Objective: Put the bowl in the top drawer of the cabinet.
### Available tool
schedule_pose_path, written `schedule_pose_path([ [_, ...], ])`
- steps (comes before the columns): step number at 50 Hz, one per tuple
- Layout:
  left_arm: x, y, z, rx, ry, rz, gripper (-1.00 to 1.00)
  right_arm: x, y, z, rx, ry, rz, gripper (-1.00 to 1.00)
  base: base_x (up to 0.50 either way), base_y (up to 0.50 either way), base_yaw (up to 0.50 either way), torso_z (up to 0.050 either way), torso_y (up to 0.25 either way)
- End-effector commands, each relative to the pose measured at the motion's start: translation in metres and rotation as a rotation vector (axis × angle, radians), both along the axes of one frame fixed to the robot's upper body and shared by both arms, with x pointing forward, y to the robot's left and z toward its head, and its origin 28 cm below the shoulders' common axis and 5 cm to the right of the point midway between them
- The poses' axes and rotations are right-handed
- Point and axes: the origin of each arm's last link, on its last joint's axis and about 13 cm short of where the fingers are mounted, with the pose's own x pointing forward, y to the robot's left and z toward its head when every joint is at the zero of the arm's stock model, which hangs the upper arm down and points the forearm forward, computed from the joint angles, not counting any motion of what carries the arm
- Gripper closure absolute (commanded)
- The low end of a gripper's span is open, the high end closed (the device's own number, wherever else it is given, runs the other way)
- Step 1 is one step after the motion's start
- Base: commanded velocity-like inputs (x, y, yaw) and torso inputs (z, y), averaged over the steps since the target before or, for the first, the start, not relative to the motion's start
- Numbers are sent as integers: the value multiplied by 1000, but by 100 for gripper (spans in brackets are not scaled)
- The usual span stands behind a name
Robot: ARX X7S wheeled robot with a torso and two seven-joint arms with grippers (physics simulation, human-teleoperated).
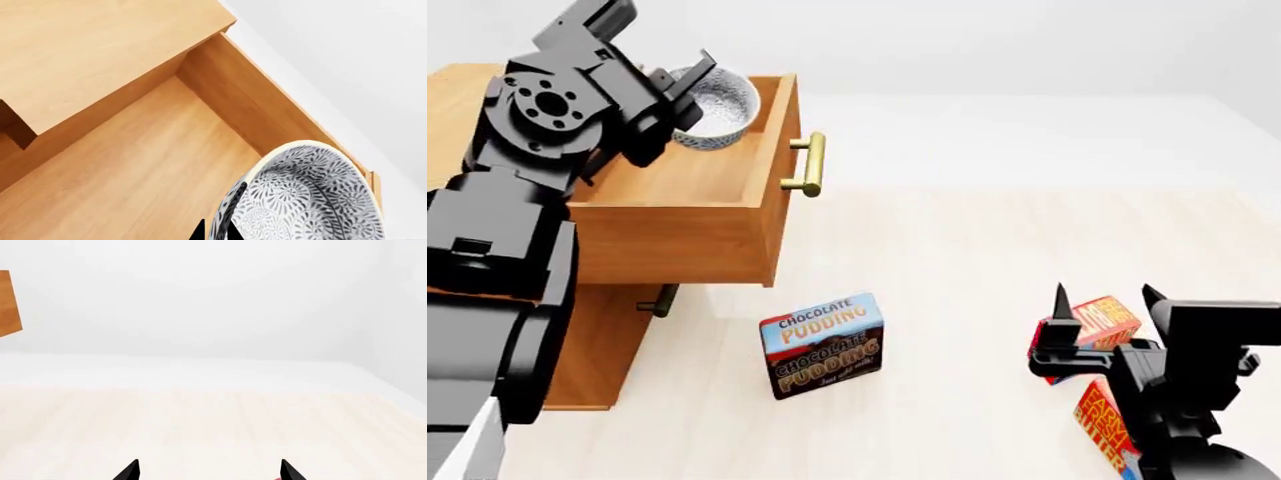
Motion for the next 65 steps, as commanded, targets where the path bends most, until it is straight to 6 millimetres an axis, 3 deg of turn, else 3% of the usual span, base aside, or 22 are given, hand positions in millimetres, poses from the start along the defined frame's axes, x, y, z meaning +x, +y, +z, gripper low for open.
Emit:
schedule_pose_path([
  [1,3,-3,-6,15,-2,-3,100,-1,-4,-5,-6,15,-18,-100,0,0,0,0,0],
  [56,9,2,-17,11,-5,132,100,-6,-10,-16,12,36,-48,-100,0,0,0,0,0],
  [57,9,2,-17,10,-5,133,-100,-6,-10,-16,12,36,-48,-100,0,0,0,0,10],
  [65,10,3,-16,12,-11,144,-100,-6,-10,-16,13,37,-51,-100,0,0,0,0,0],
])
